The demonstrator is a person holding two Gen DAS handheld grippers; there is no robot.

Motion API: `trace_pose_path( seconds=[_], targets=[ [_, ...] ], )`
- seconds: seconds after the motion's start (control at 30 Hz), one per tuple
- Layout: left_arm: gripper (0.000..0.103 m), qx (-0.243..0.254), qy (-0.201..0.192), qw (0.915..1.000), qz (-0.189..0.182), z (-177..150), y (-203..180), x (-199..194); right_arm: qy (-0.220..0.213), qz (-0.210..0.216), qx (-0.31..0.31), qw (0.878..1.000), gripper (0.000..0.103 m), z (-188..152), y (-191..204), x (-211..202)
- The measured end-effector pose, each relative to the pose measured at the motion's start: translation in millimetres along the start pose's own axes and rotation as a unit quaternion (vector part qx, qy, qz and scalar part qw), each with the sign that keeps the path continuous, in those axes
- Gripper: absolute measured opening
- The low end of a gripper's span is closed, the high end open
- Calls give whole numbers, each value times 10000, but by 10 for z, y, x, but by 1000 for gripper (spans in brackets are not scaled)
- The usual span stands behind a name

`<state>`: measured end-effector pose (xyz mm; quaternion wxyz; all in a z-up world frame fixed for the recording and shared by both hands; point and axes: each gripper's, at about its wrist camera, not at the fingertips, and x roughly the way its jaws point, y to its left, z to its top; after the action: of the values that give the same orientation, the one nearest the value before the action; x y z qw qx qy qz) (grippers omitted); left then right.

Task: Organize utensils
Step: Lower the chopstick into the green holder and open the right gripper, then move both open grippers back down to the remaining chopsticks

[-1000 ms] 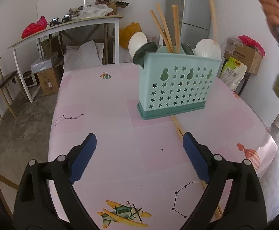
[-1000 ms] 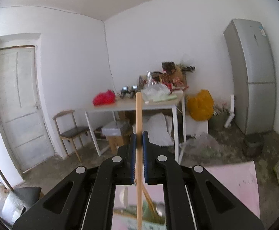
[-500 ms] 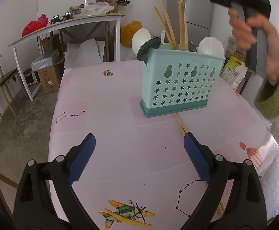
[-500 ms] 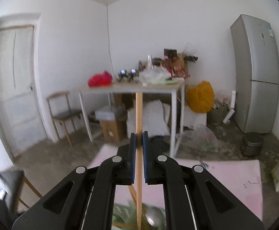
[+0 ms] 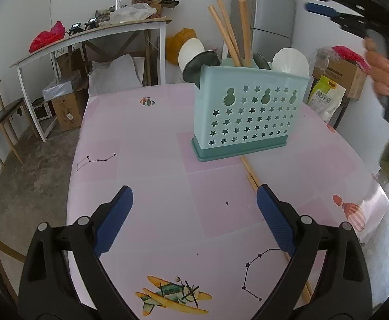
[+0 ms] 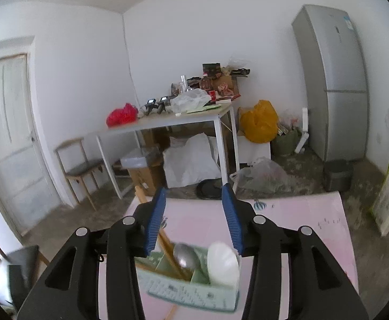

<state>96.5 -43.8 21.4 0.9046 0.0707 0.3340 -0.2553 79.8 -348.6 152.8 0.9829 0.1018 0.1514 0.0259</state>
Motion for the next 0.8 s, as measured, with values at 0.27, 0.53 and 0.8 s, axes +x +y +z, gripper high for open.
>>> trace_pose_path(
  seconds=[0.27, 0.53, 0.8],
  targets=[
    [91, 36, 63, 10000, -26, -16, -70, 16, 914, -170, 314, 9952, 45, -731, 17, -265],
    [91, 421, 317, 9984, -199, -92, -346, 150, 2568, -725, 861, 9599, 45, -1919, -62, -95],
    [91, 771, 606, 9946, -348, -219, -605, 292, 2778, -740, 1288, 9491, 45, -2200, -220, -140]
  ],
)
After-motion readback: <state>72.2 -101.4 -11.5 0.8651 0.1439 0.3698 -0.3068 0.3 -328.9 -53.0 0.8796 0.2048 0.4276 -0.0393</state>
